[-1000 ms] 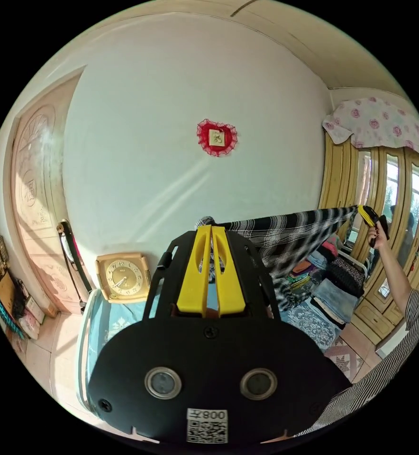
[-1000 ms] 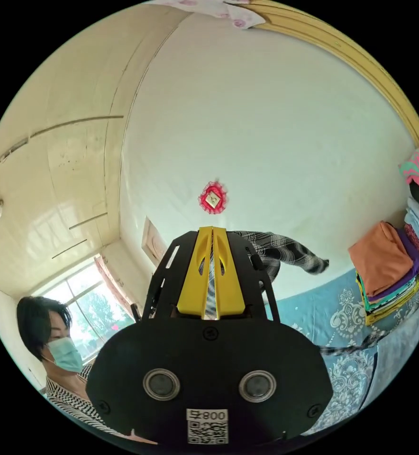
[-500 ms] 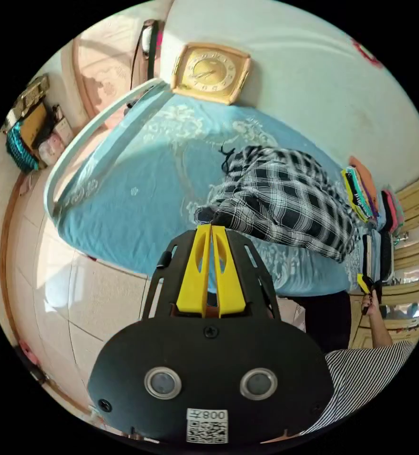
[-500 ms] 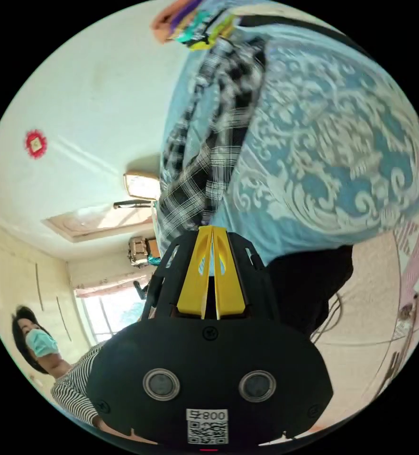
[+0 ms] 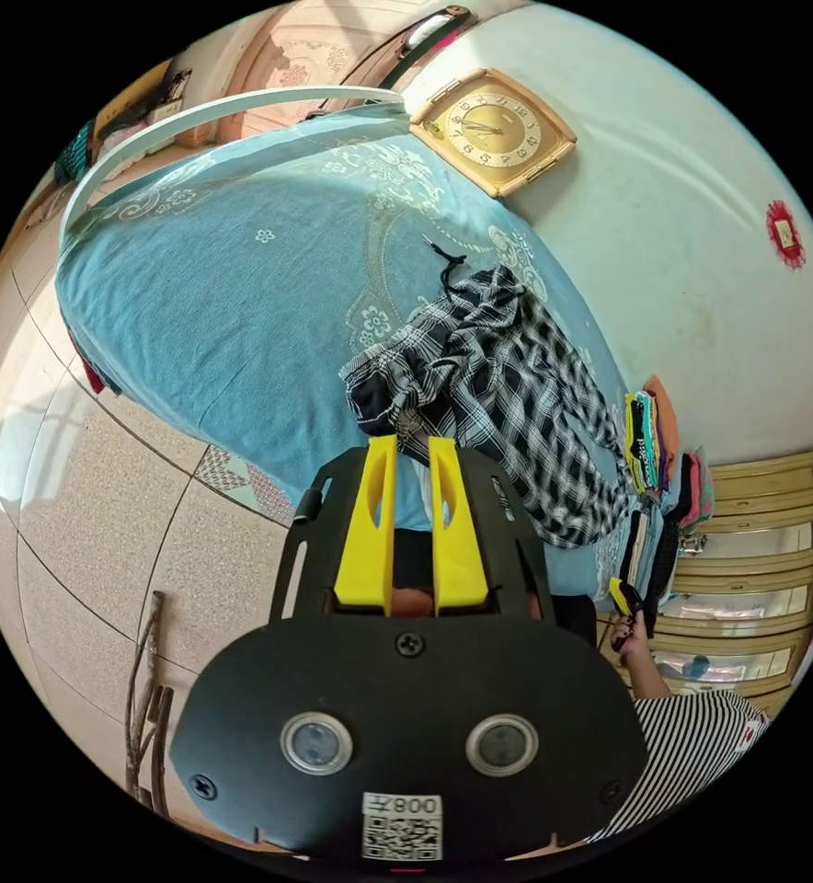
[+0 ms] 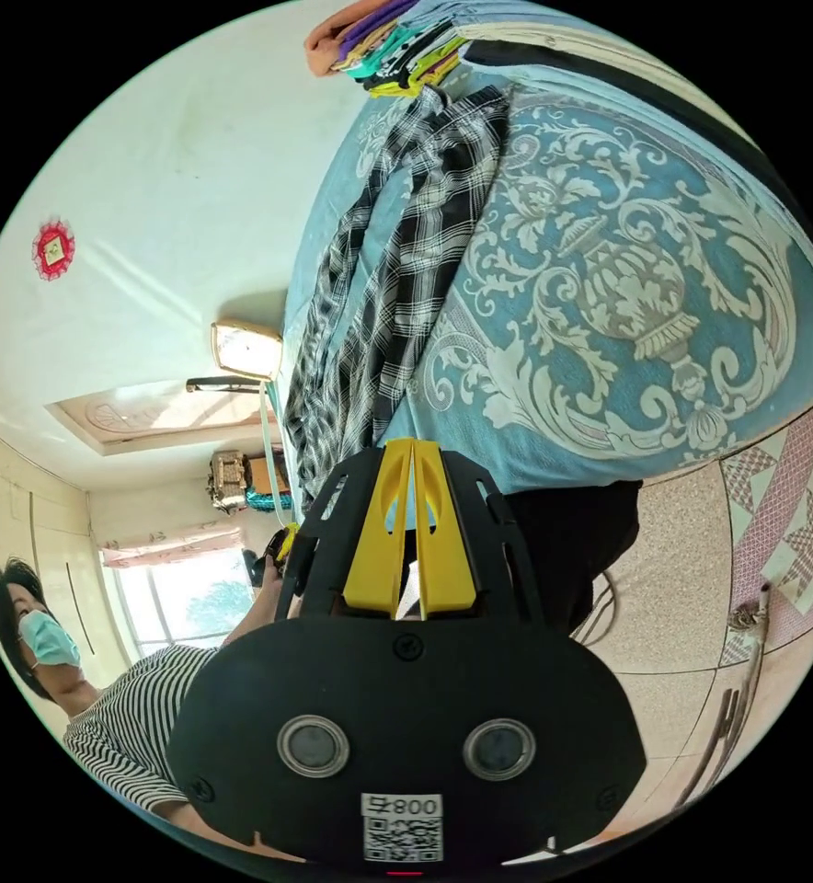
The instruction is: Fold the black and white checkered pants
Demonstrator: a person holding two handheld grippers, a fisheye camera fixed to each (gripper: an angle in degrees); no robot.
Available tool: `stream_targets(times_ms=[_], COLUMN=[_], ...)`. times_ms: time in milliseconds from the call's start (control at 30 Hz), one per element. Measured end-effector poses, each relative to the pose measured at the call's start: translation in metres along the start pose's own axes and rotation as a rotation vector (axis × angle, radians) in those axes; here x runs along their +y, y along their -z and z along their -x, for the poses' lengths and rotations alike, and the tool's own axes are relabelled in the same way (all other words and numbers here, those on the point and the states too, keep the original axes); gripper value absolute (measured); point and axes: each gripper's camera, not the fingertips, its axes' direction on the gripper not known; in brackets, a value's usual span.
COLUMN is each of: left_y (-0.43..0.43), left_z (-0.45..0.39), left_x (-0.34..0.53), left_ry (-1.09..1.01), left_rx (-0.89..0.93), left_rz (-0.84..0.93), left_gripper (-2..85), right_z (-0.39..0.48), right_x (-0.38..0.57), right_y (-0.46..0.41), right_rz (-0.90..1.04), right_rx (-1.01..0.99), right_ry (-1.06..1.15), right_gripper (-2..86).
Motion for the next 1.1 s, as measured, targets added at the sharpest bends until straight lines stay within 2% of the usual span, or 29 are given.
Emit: stream_targets(times_ms=[133, 267, 533, 800, 1100], left_y=[-0.016, -0.034, -0.056, -0.074, -0.096], left_z=[0.029, 0.060, 0.100, 0.131, 0.156], left_x=[-0.019, -0.039, -0.059, -0.078, -0.089], left_ry=[0.103, 0.200, 0.196, 0.131, 0.053], left_rx=[0.013, 0.101, 0.146, 0.234, 0.294], left_rz=[0.001, 0.004, 0.023, 0.019, -0.008], left_gripper=[6.6, 6.5, 3.9, 5.2, 0.9], right_z=[-0.001, -0.004, 0.012, 0.124, 0.257], right_x=[-0.031, -0.065, -0.127, -0.198, -0.194], right_y=[-0.036, -0.079, -0.179, -0.376, -0.633], right_rz=[0.012, 0.024, 0.087, 0.290, 0.454], right_rx=[0.047, 0.095, 0.184, 0.242, 0.357], right_ry=[0.032, 0.059, 0.213, 0.688, 1.208], right_gripper=[0.0, 0.0, 0.0, 0.2, 2.1])
